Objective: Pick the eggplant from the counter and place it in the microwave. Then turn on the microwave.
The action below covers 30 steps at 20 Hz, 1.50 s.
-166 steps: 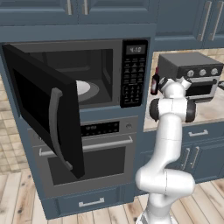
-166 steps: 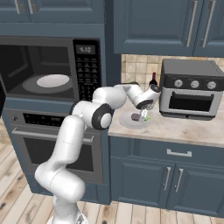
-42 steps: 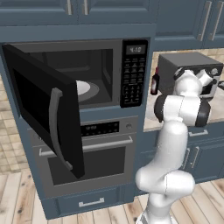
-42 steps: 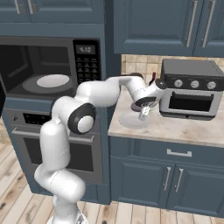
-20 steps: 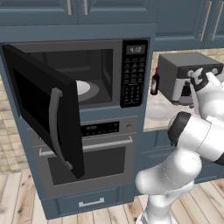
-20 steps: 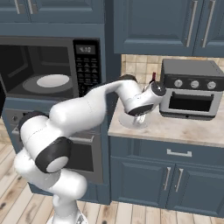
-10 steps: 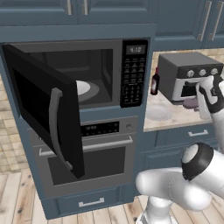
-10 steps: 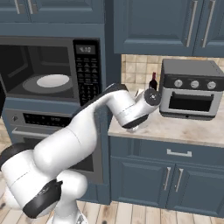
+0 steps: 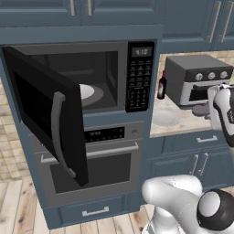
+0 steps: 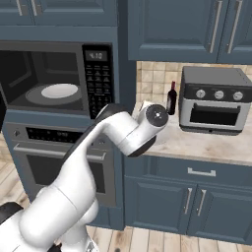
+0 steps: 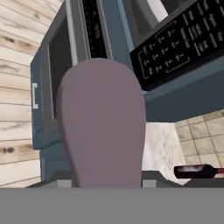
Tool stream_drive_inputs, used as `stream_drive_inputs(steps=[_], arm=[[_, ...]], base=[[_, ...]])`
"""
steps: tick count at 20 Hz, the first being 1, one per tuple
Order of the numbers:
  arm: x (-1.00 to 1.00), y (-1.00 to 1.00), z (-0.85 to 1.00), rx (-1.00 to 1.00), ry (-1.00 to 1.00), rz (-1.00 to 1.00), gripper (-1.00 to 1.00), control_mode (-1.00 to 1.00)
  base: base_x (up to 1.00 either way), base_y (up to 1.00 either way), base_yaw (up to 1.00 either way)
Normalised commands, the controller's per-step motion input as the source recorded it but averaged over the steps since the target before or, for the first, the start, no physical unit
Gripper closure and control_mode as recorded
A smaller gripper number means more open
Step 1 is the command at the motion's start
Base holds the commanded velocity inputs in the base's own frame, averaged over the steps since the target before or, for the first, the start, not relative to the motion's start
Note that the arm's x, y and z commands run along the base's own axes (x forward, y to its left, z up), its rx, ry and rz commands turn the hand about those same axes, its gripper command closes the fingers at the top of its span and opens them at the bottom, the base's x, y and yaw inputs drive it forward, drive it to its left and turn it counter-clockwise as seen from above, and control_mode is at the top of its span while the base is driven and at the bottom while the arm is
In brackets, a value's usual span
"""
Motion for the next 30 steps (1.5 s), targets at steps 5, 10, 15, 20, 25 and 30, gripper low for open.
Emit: stream_drive_inputs(steps=[5, 10, 15, 20, 25, 30], arm=[[-0.42, 0.31, 0.32, 0.00, 0.00, 0.00, 1.00, -1.00], [-0.44, 0.21, 0.34, 0.00, 0.01, 0.00, 1.00, -1.00], [-0.39, 0.22, 0.32, 0.00, 0.04, 0.00, 1.00, -1.00], [-0.36, 0.28, 0.29, 0.00, 0.04, 0.00, 1.00, -1.00], [-0.27, 0.34, 0.22, 0.00, 0.03, 0.00, 1.00, -1.00], [-0.16, 0.42, 0.09, 0.00, 0.00, 0.00, 1.00, -1.00]], base=[[0.00, 0.00, 0.00], [0.00, 0.00, 0.00], [0.00, 0.00, 0.00], [0.00, 0.00, 0.00], [0.00, 0.00, 0.00], [0.00, 0.00, 0.00]])
